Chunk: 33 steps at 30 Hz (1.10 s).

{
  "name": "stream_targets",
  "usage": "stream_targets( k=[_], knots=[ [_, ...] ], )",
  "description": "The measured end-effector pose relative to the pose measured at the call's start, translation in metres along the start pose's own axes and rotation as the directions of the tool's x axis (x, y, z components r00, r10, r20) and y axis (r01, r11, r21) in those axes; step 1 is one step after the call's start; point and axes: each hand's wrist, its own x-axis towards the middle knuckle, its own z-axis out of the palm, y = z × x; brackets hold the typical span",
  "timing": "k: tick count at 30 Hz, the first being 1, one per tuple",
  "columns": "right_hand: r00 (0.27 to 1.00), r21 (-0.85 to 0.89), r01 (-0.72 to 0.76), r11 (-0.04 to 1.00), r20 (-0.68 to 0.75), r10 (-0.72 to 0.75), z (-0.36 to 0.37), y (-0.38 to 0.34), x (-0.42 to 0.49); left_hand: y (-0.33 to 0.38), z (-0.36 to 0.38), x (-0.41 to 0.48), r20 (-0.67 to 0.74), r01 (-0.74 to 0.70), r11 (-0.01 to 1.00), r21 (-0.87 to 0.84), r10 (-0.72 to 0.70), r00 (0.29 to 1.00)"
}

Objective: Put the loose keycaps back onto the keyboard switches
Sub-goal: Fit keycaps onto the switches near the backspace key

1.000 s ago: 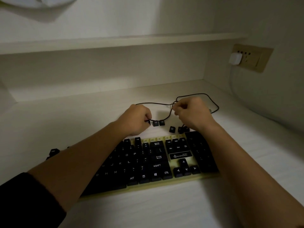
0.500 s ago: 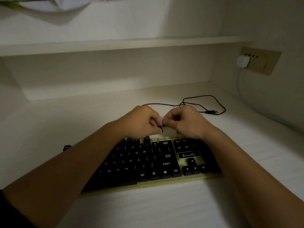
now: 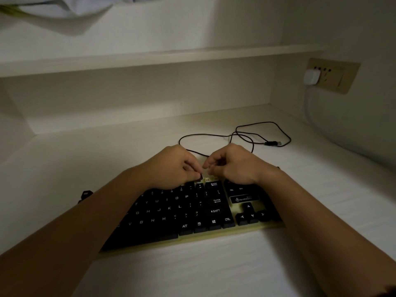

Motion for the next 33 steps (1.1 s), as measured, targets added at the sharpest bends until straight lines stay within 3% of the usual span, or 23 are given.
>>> stream_targets(
  k=[6, 11, 14, 26, 33],
  knots=[
    [1.000, 0.059, -0.001, 0.998, 0.025, 0.000, 0.003, 0.000, 0.000, 0.004, 0.007, -0.003, -0.071, -0.006, 0.999, 0.046, 0.009, 0.997],
    [0.999, 0.119, 0.027, 0.993, 0.022, -0.030, 0.005, 0.000, 0.001, 0.002, 0.013, -0.009, -0.177, 0.022, 0.999, -0.048, -0.031, 0.984],
    [0.999, 0.158, 0.043, 0.987, 0.027, -0.047, 0.005, 0.000, 0.001, 0.003, 0.015, -0.009, -0.185, 0.017, 1.000, -0.019, -0.020, 0.983],
    [0.999, 0.049, -0.018, 0.999, 0.050, 0.016, 0.004, 0.002, 0.001, 0.013, -0.004, 0.003, 0.008, 0.137, 0.987, -0.084, -0.137, 0.991],
    [0.997, 0.019, -0.027, 0.999, 0.070, 0.026, -0.001, 0.003, 0.001, 0.017, -0.009, 0.006, 0.055, 0.131, 0.990, -0.043, -0.128, 0.990]
  ],
)
